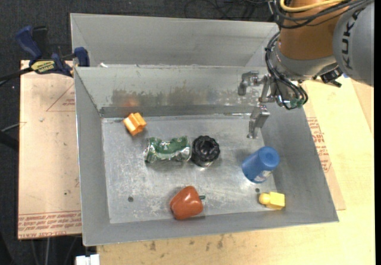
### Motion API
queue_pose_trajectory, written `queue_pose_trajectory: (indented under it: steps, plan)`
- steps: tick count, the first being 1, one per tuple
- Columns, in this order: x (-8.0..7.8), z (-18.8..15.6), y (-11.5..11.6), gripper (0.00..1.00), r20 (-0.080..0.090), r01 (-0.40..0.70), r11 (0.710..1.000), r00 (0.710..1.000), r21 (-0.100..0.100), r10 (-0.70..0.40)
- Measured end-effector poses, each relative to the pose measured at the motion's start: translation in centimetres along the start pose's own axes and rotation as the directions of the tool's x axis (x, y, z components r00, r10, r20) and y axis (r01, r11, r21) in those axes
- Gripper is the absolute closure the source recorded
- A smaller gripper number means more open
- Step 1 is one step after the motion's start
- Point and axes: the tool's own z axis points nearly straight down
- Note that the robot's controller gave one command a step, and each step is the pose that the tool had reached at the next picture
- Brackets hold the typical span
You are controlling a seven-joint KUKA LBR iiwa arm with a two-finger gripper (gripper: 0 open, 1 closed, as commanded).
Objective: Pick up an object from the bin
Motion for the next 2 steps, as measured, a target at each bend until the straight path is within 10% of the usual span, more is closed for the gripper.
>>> queue_pose_trajectory:
  steps: [1, 2]
  plan:
    - [-0.1, -0.5, 0.0, 0.00, 0.008, 0.001, 1.000, 1.000, 0.001, -0.001]
    - [1.5, 6.0, 4.8, 0.00, 0.012, 0.013, 1.000, 1.000, 0.001, -0.013]
